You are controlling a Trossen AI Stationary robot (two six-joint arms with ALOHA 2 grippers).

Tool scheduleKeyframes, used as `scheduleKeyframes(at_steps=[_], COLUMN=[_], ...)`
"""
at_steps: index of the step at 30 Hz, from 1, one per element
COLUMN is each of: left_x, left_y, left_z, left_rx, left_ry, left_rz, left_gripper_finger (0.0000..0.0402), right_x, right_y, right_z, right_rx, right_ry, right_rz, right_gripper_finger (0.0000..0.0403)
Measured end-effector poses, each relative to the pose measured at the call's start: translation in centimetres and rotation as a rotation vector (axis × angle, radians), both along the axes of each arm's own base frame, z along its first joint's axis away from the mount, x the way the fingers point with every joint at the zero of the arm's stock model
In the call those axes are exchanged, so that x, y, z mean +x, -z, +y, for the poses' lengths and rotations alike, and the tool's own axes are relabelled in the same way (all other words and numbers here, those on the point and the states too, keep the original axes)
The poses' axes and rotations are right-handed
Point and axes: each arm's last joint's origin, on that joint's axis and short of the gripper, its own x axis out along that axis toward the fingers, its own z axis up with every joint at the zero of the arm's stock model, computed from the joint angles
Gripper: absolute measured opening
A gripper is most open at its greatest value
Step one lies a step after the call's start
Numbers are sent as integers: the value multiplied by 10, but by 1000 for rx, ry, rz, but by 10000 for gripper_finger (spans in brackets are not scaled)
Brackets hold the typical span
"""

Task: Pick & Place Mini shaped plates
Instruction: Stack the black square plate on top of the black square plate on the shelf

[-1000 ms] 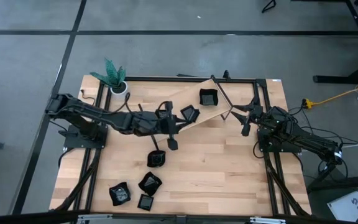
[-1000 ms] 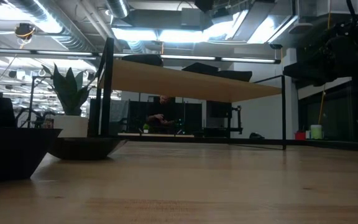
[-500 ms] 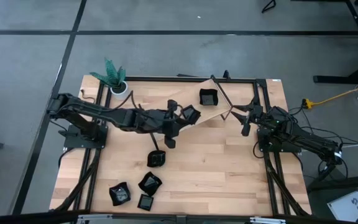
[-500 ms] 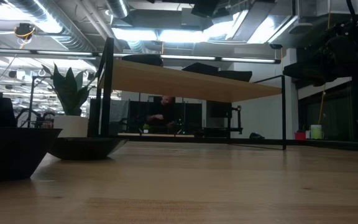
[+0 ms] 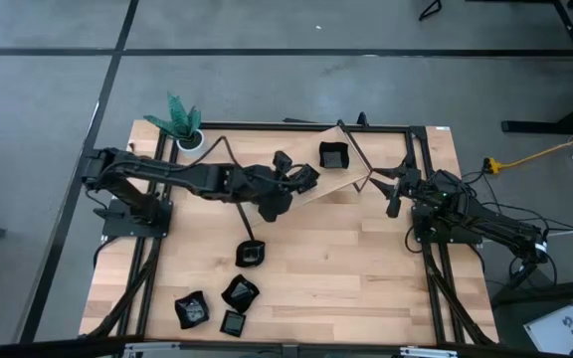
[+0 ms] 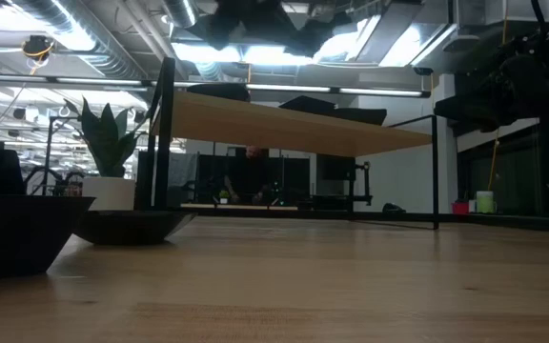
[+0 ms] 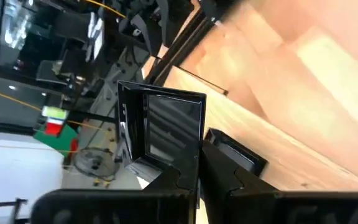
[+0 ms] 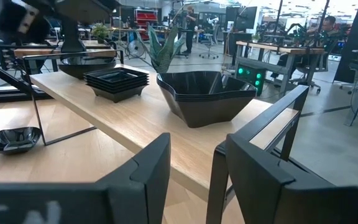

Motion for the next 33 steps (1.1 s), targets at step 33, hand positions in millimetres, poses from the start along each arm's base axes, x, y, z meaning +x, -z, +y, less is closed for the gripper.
scheduleKeyframes(at_steps=[33], left_x=[10], left_y=[-3], left_z=[4], left_rx=[-162], left_ry=[-232], left_rz=[-30], left_gripper_finger=[3], right_x=[0], right_y=[0], right_z=[0], right_rx=[0], right_ry=[0], right_rz=[1], right_gripper_finger=[154])
